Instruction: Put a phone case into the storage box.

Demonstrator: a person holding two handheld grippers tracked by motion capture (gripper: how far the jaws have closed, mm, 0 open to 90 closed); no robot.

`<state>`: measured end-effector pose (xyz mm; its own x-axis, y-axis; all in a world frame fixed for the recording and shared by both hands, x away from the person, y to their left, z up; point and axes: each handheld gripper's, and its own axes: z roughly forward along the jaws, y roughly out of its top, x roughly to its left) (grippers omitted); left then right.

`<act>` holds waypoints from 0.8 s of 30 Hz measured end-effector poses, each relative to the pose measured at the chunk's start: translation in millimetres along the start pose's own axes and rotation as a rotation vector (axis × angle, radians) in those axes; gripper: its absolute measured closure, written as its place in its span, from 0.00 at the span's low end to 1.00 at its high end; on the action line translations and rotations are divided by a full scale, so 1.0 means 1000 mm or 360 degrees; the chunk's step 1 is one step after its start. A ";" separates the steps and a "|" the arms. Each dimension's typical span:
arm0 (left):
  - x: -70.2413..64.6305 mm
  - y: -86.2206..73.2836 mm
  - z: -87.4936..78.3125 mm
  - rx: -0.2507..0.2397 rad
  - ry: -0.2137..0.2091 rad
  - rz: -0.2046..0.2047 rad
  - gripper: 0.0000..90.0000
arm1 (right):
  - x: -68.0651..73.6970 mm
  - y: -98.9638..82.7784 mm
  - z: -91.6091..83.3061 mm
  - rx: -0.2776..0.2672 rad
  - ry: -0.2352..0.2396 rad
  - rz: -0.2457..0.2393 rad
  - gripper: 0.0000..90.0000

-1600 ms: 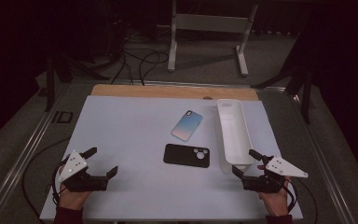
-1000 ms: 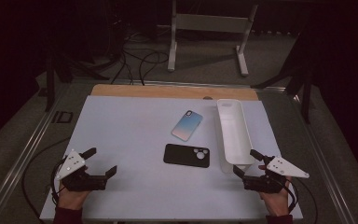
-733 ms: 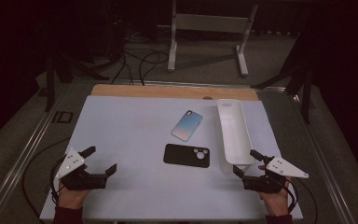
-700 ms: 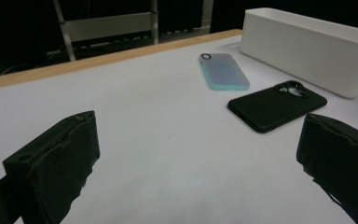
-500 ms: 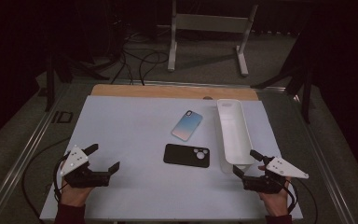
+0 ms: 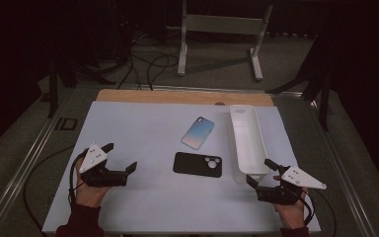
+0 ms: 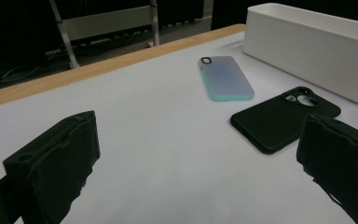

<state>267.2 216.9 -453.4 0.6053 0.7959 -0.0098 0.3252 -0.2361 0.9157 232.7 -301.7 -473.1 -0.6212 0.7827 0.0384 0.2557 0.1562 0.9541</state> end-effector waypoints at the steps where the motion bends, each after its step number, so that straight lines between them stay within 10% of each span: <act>1: 0.000 0.002 0.002 -0.0002 -0.0001 0.0005 0.00 | 0.000 0.000 0.000 0.0000 -0.0004 -0.0001 0.11; 24: -0.011 0.035 0.051 0.0025 -0.0093 0.0101 0.00 | 0.001 0.000 0.000 0.0003 -0.0009 0.0002 0.11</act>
<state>309.0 172.0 -441.3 0.6663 0.7453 0.0242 0.2962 -0.2942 0.9087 232.5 -301.1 -473.2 -0.6164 0.7865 0.0381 0.2582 0.1562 0.9534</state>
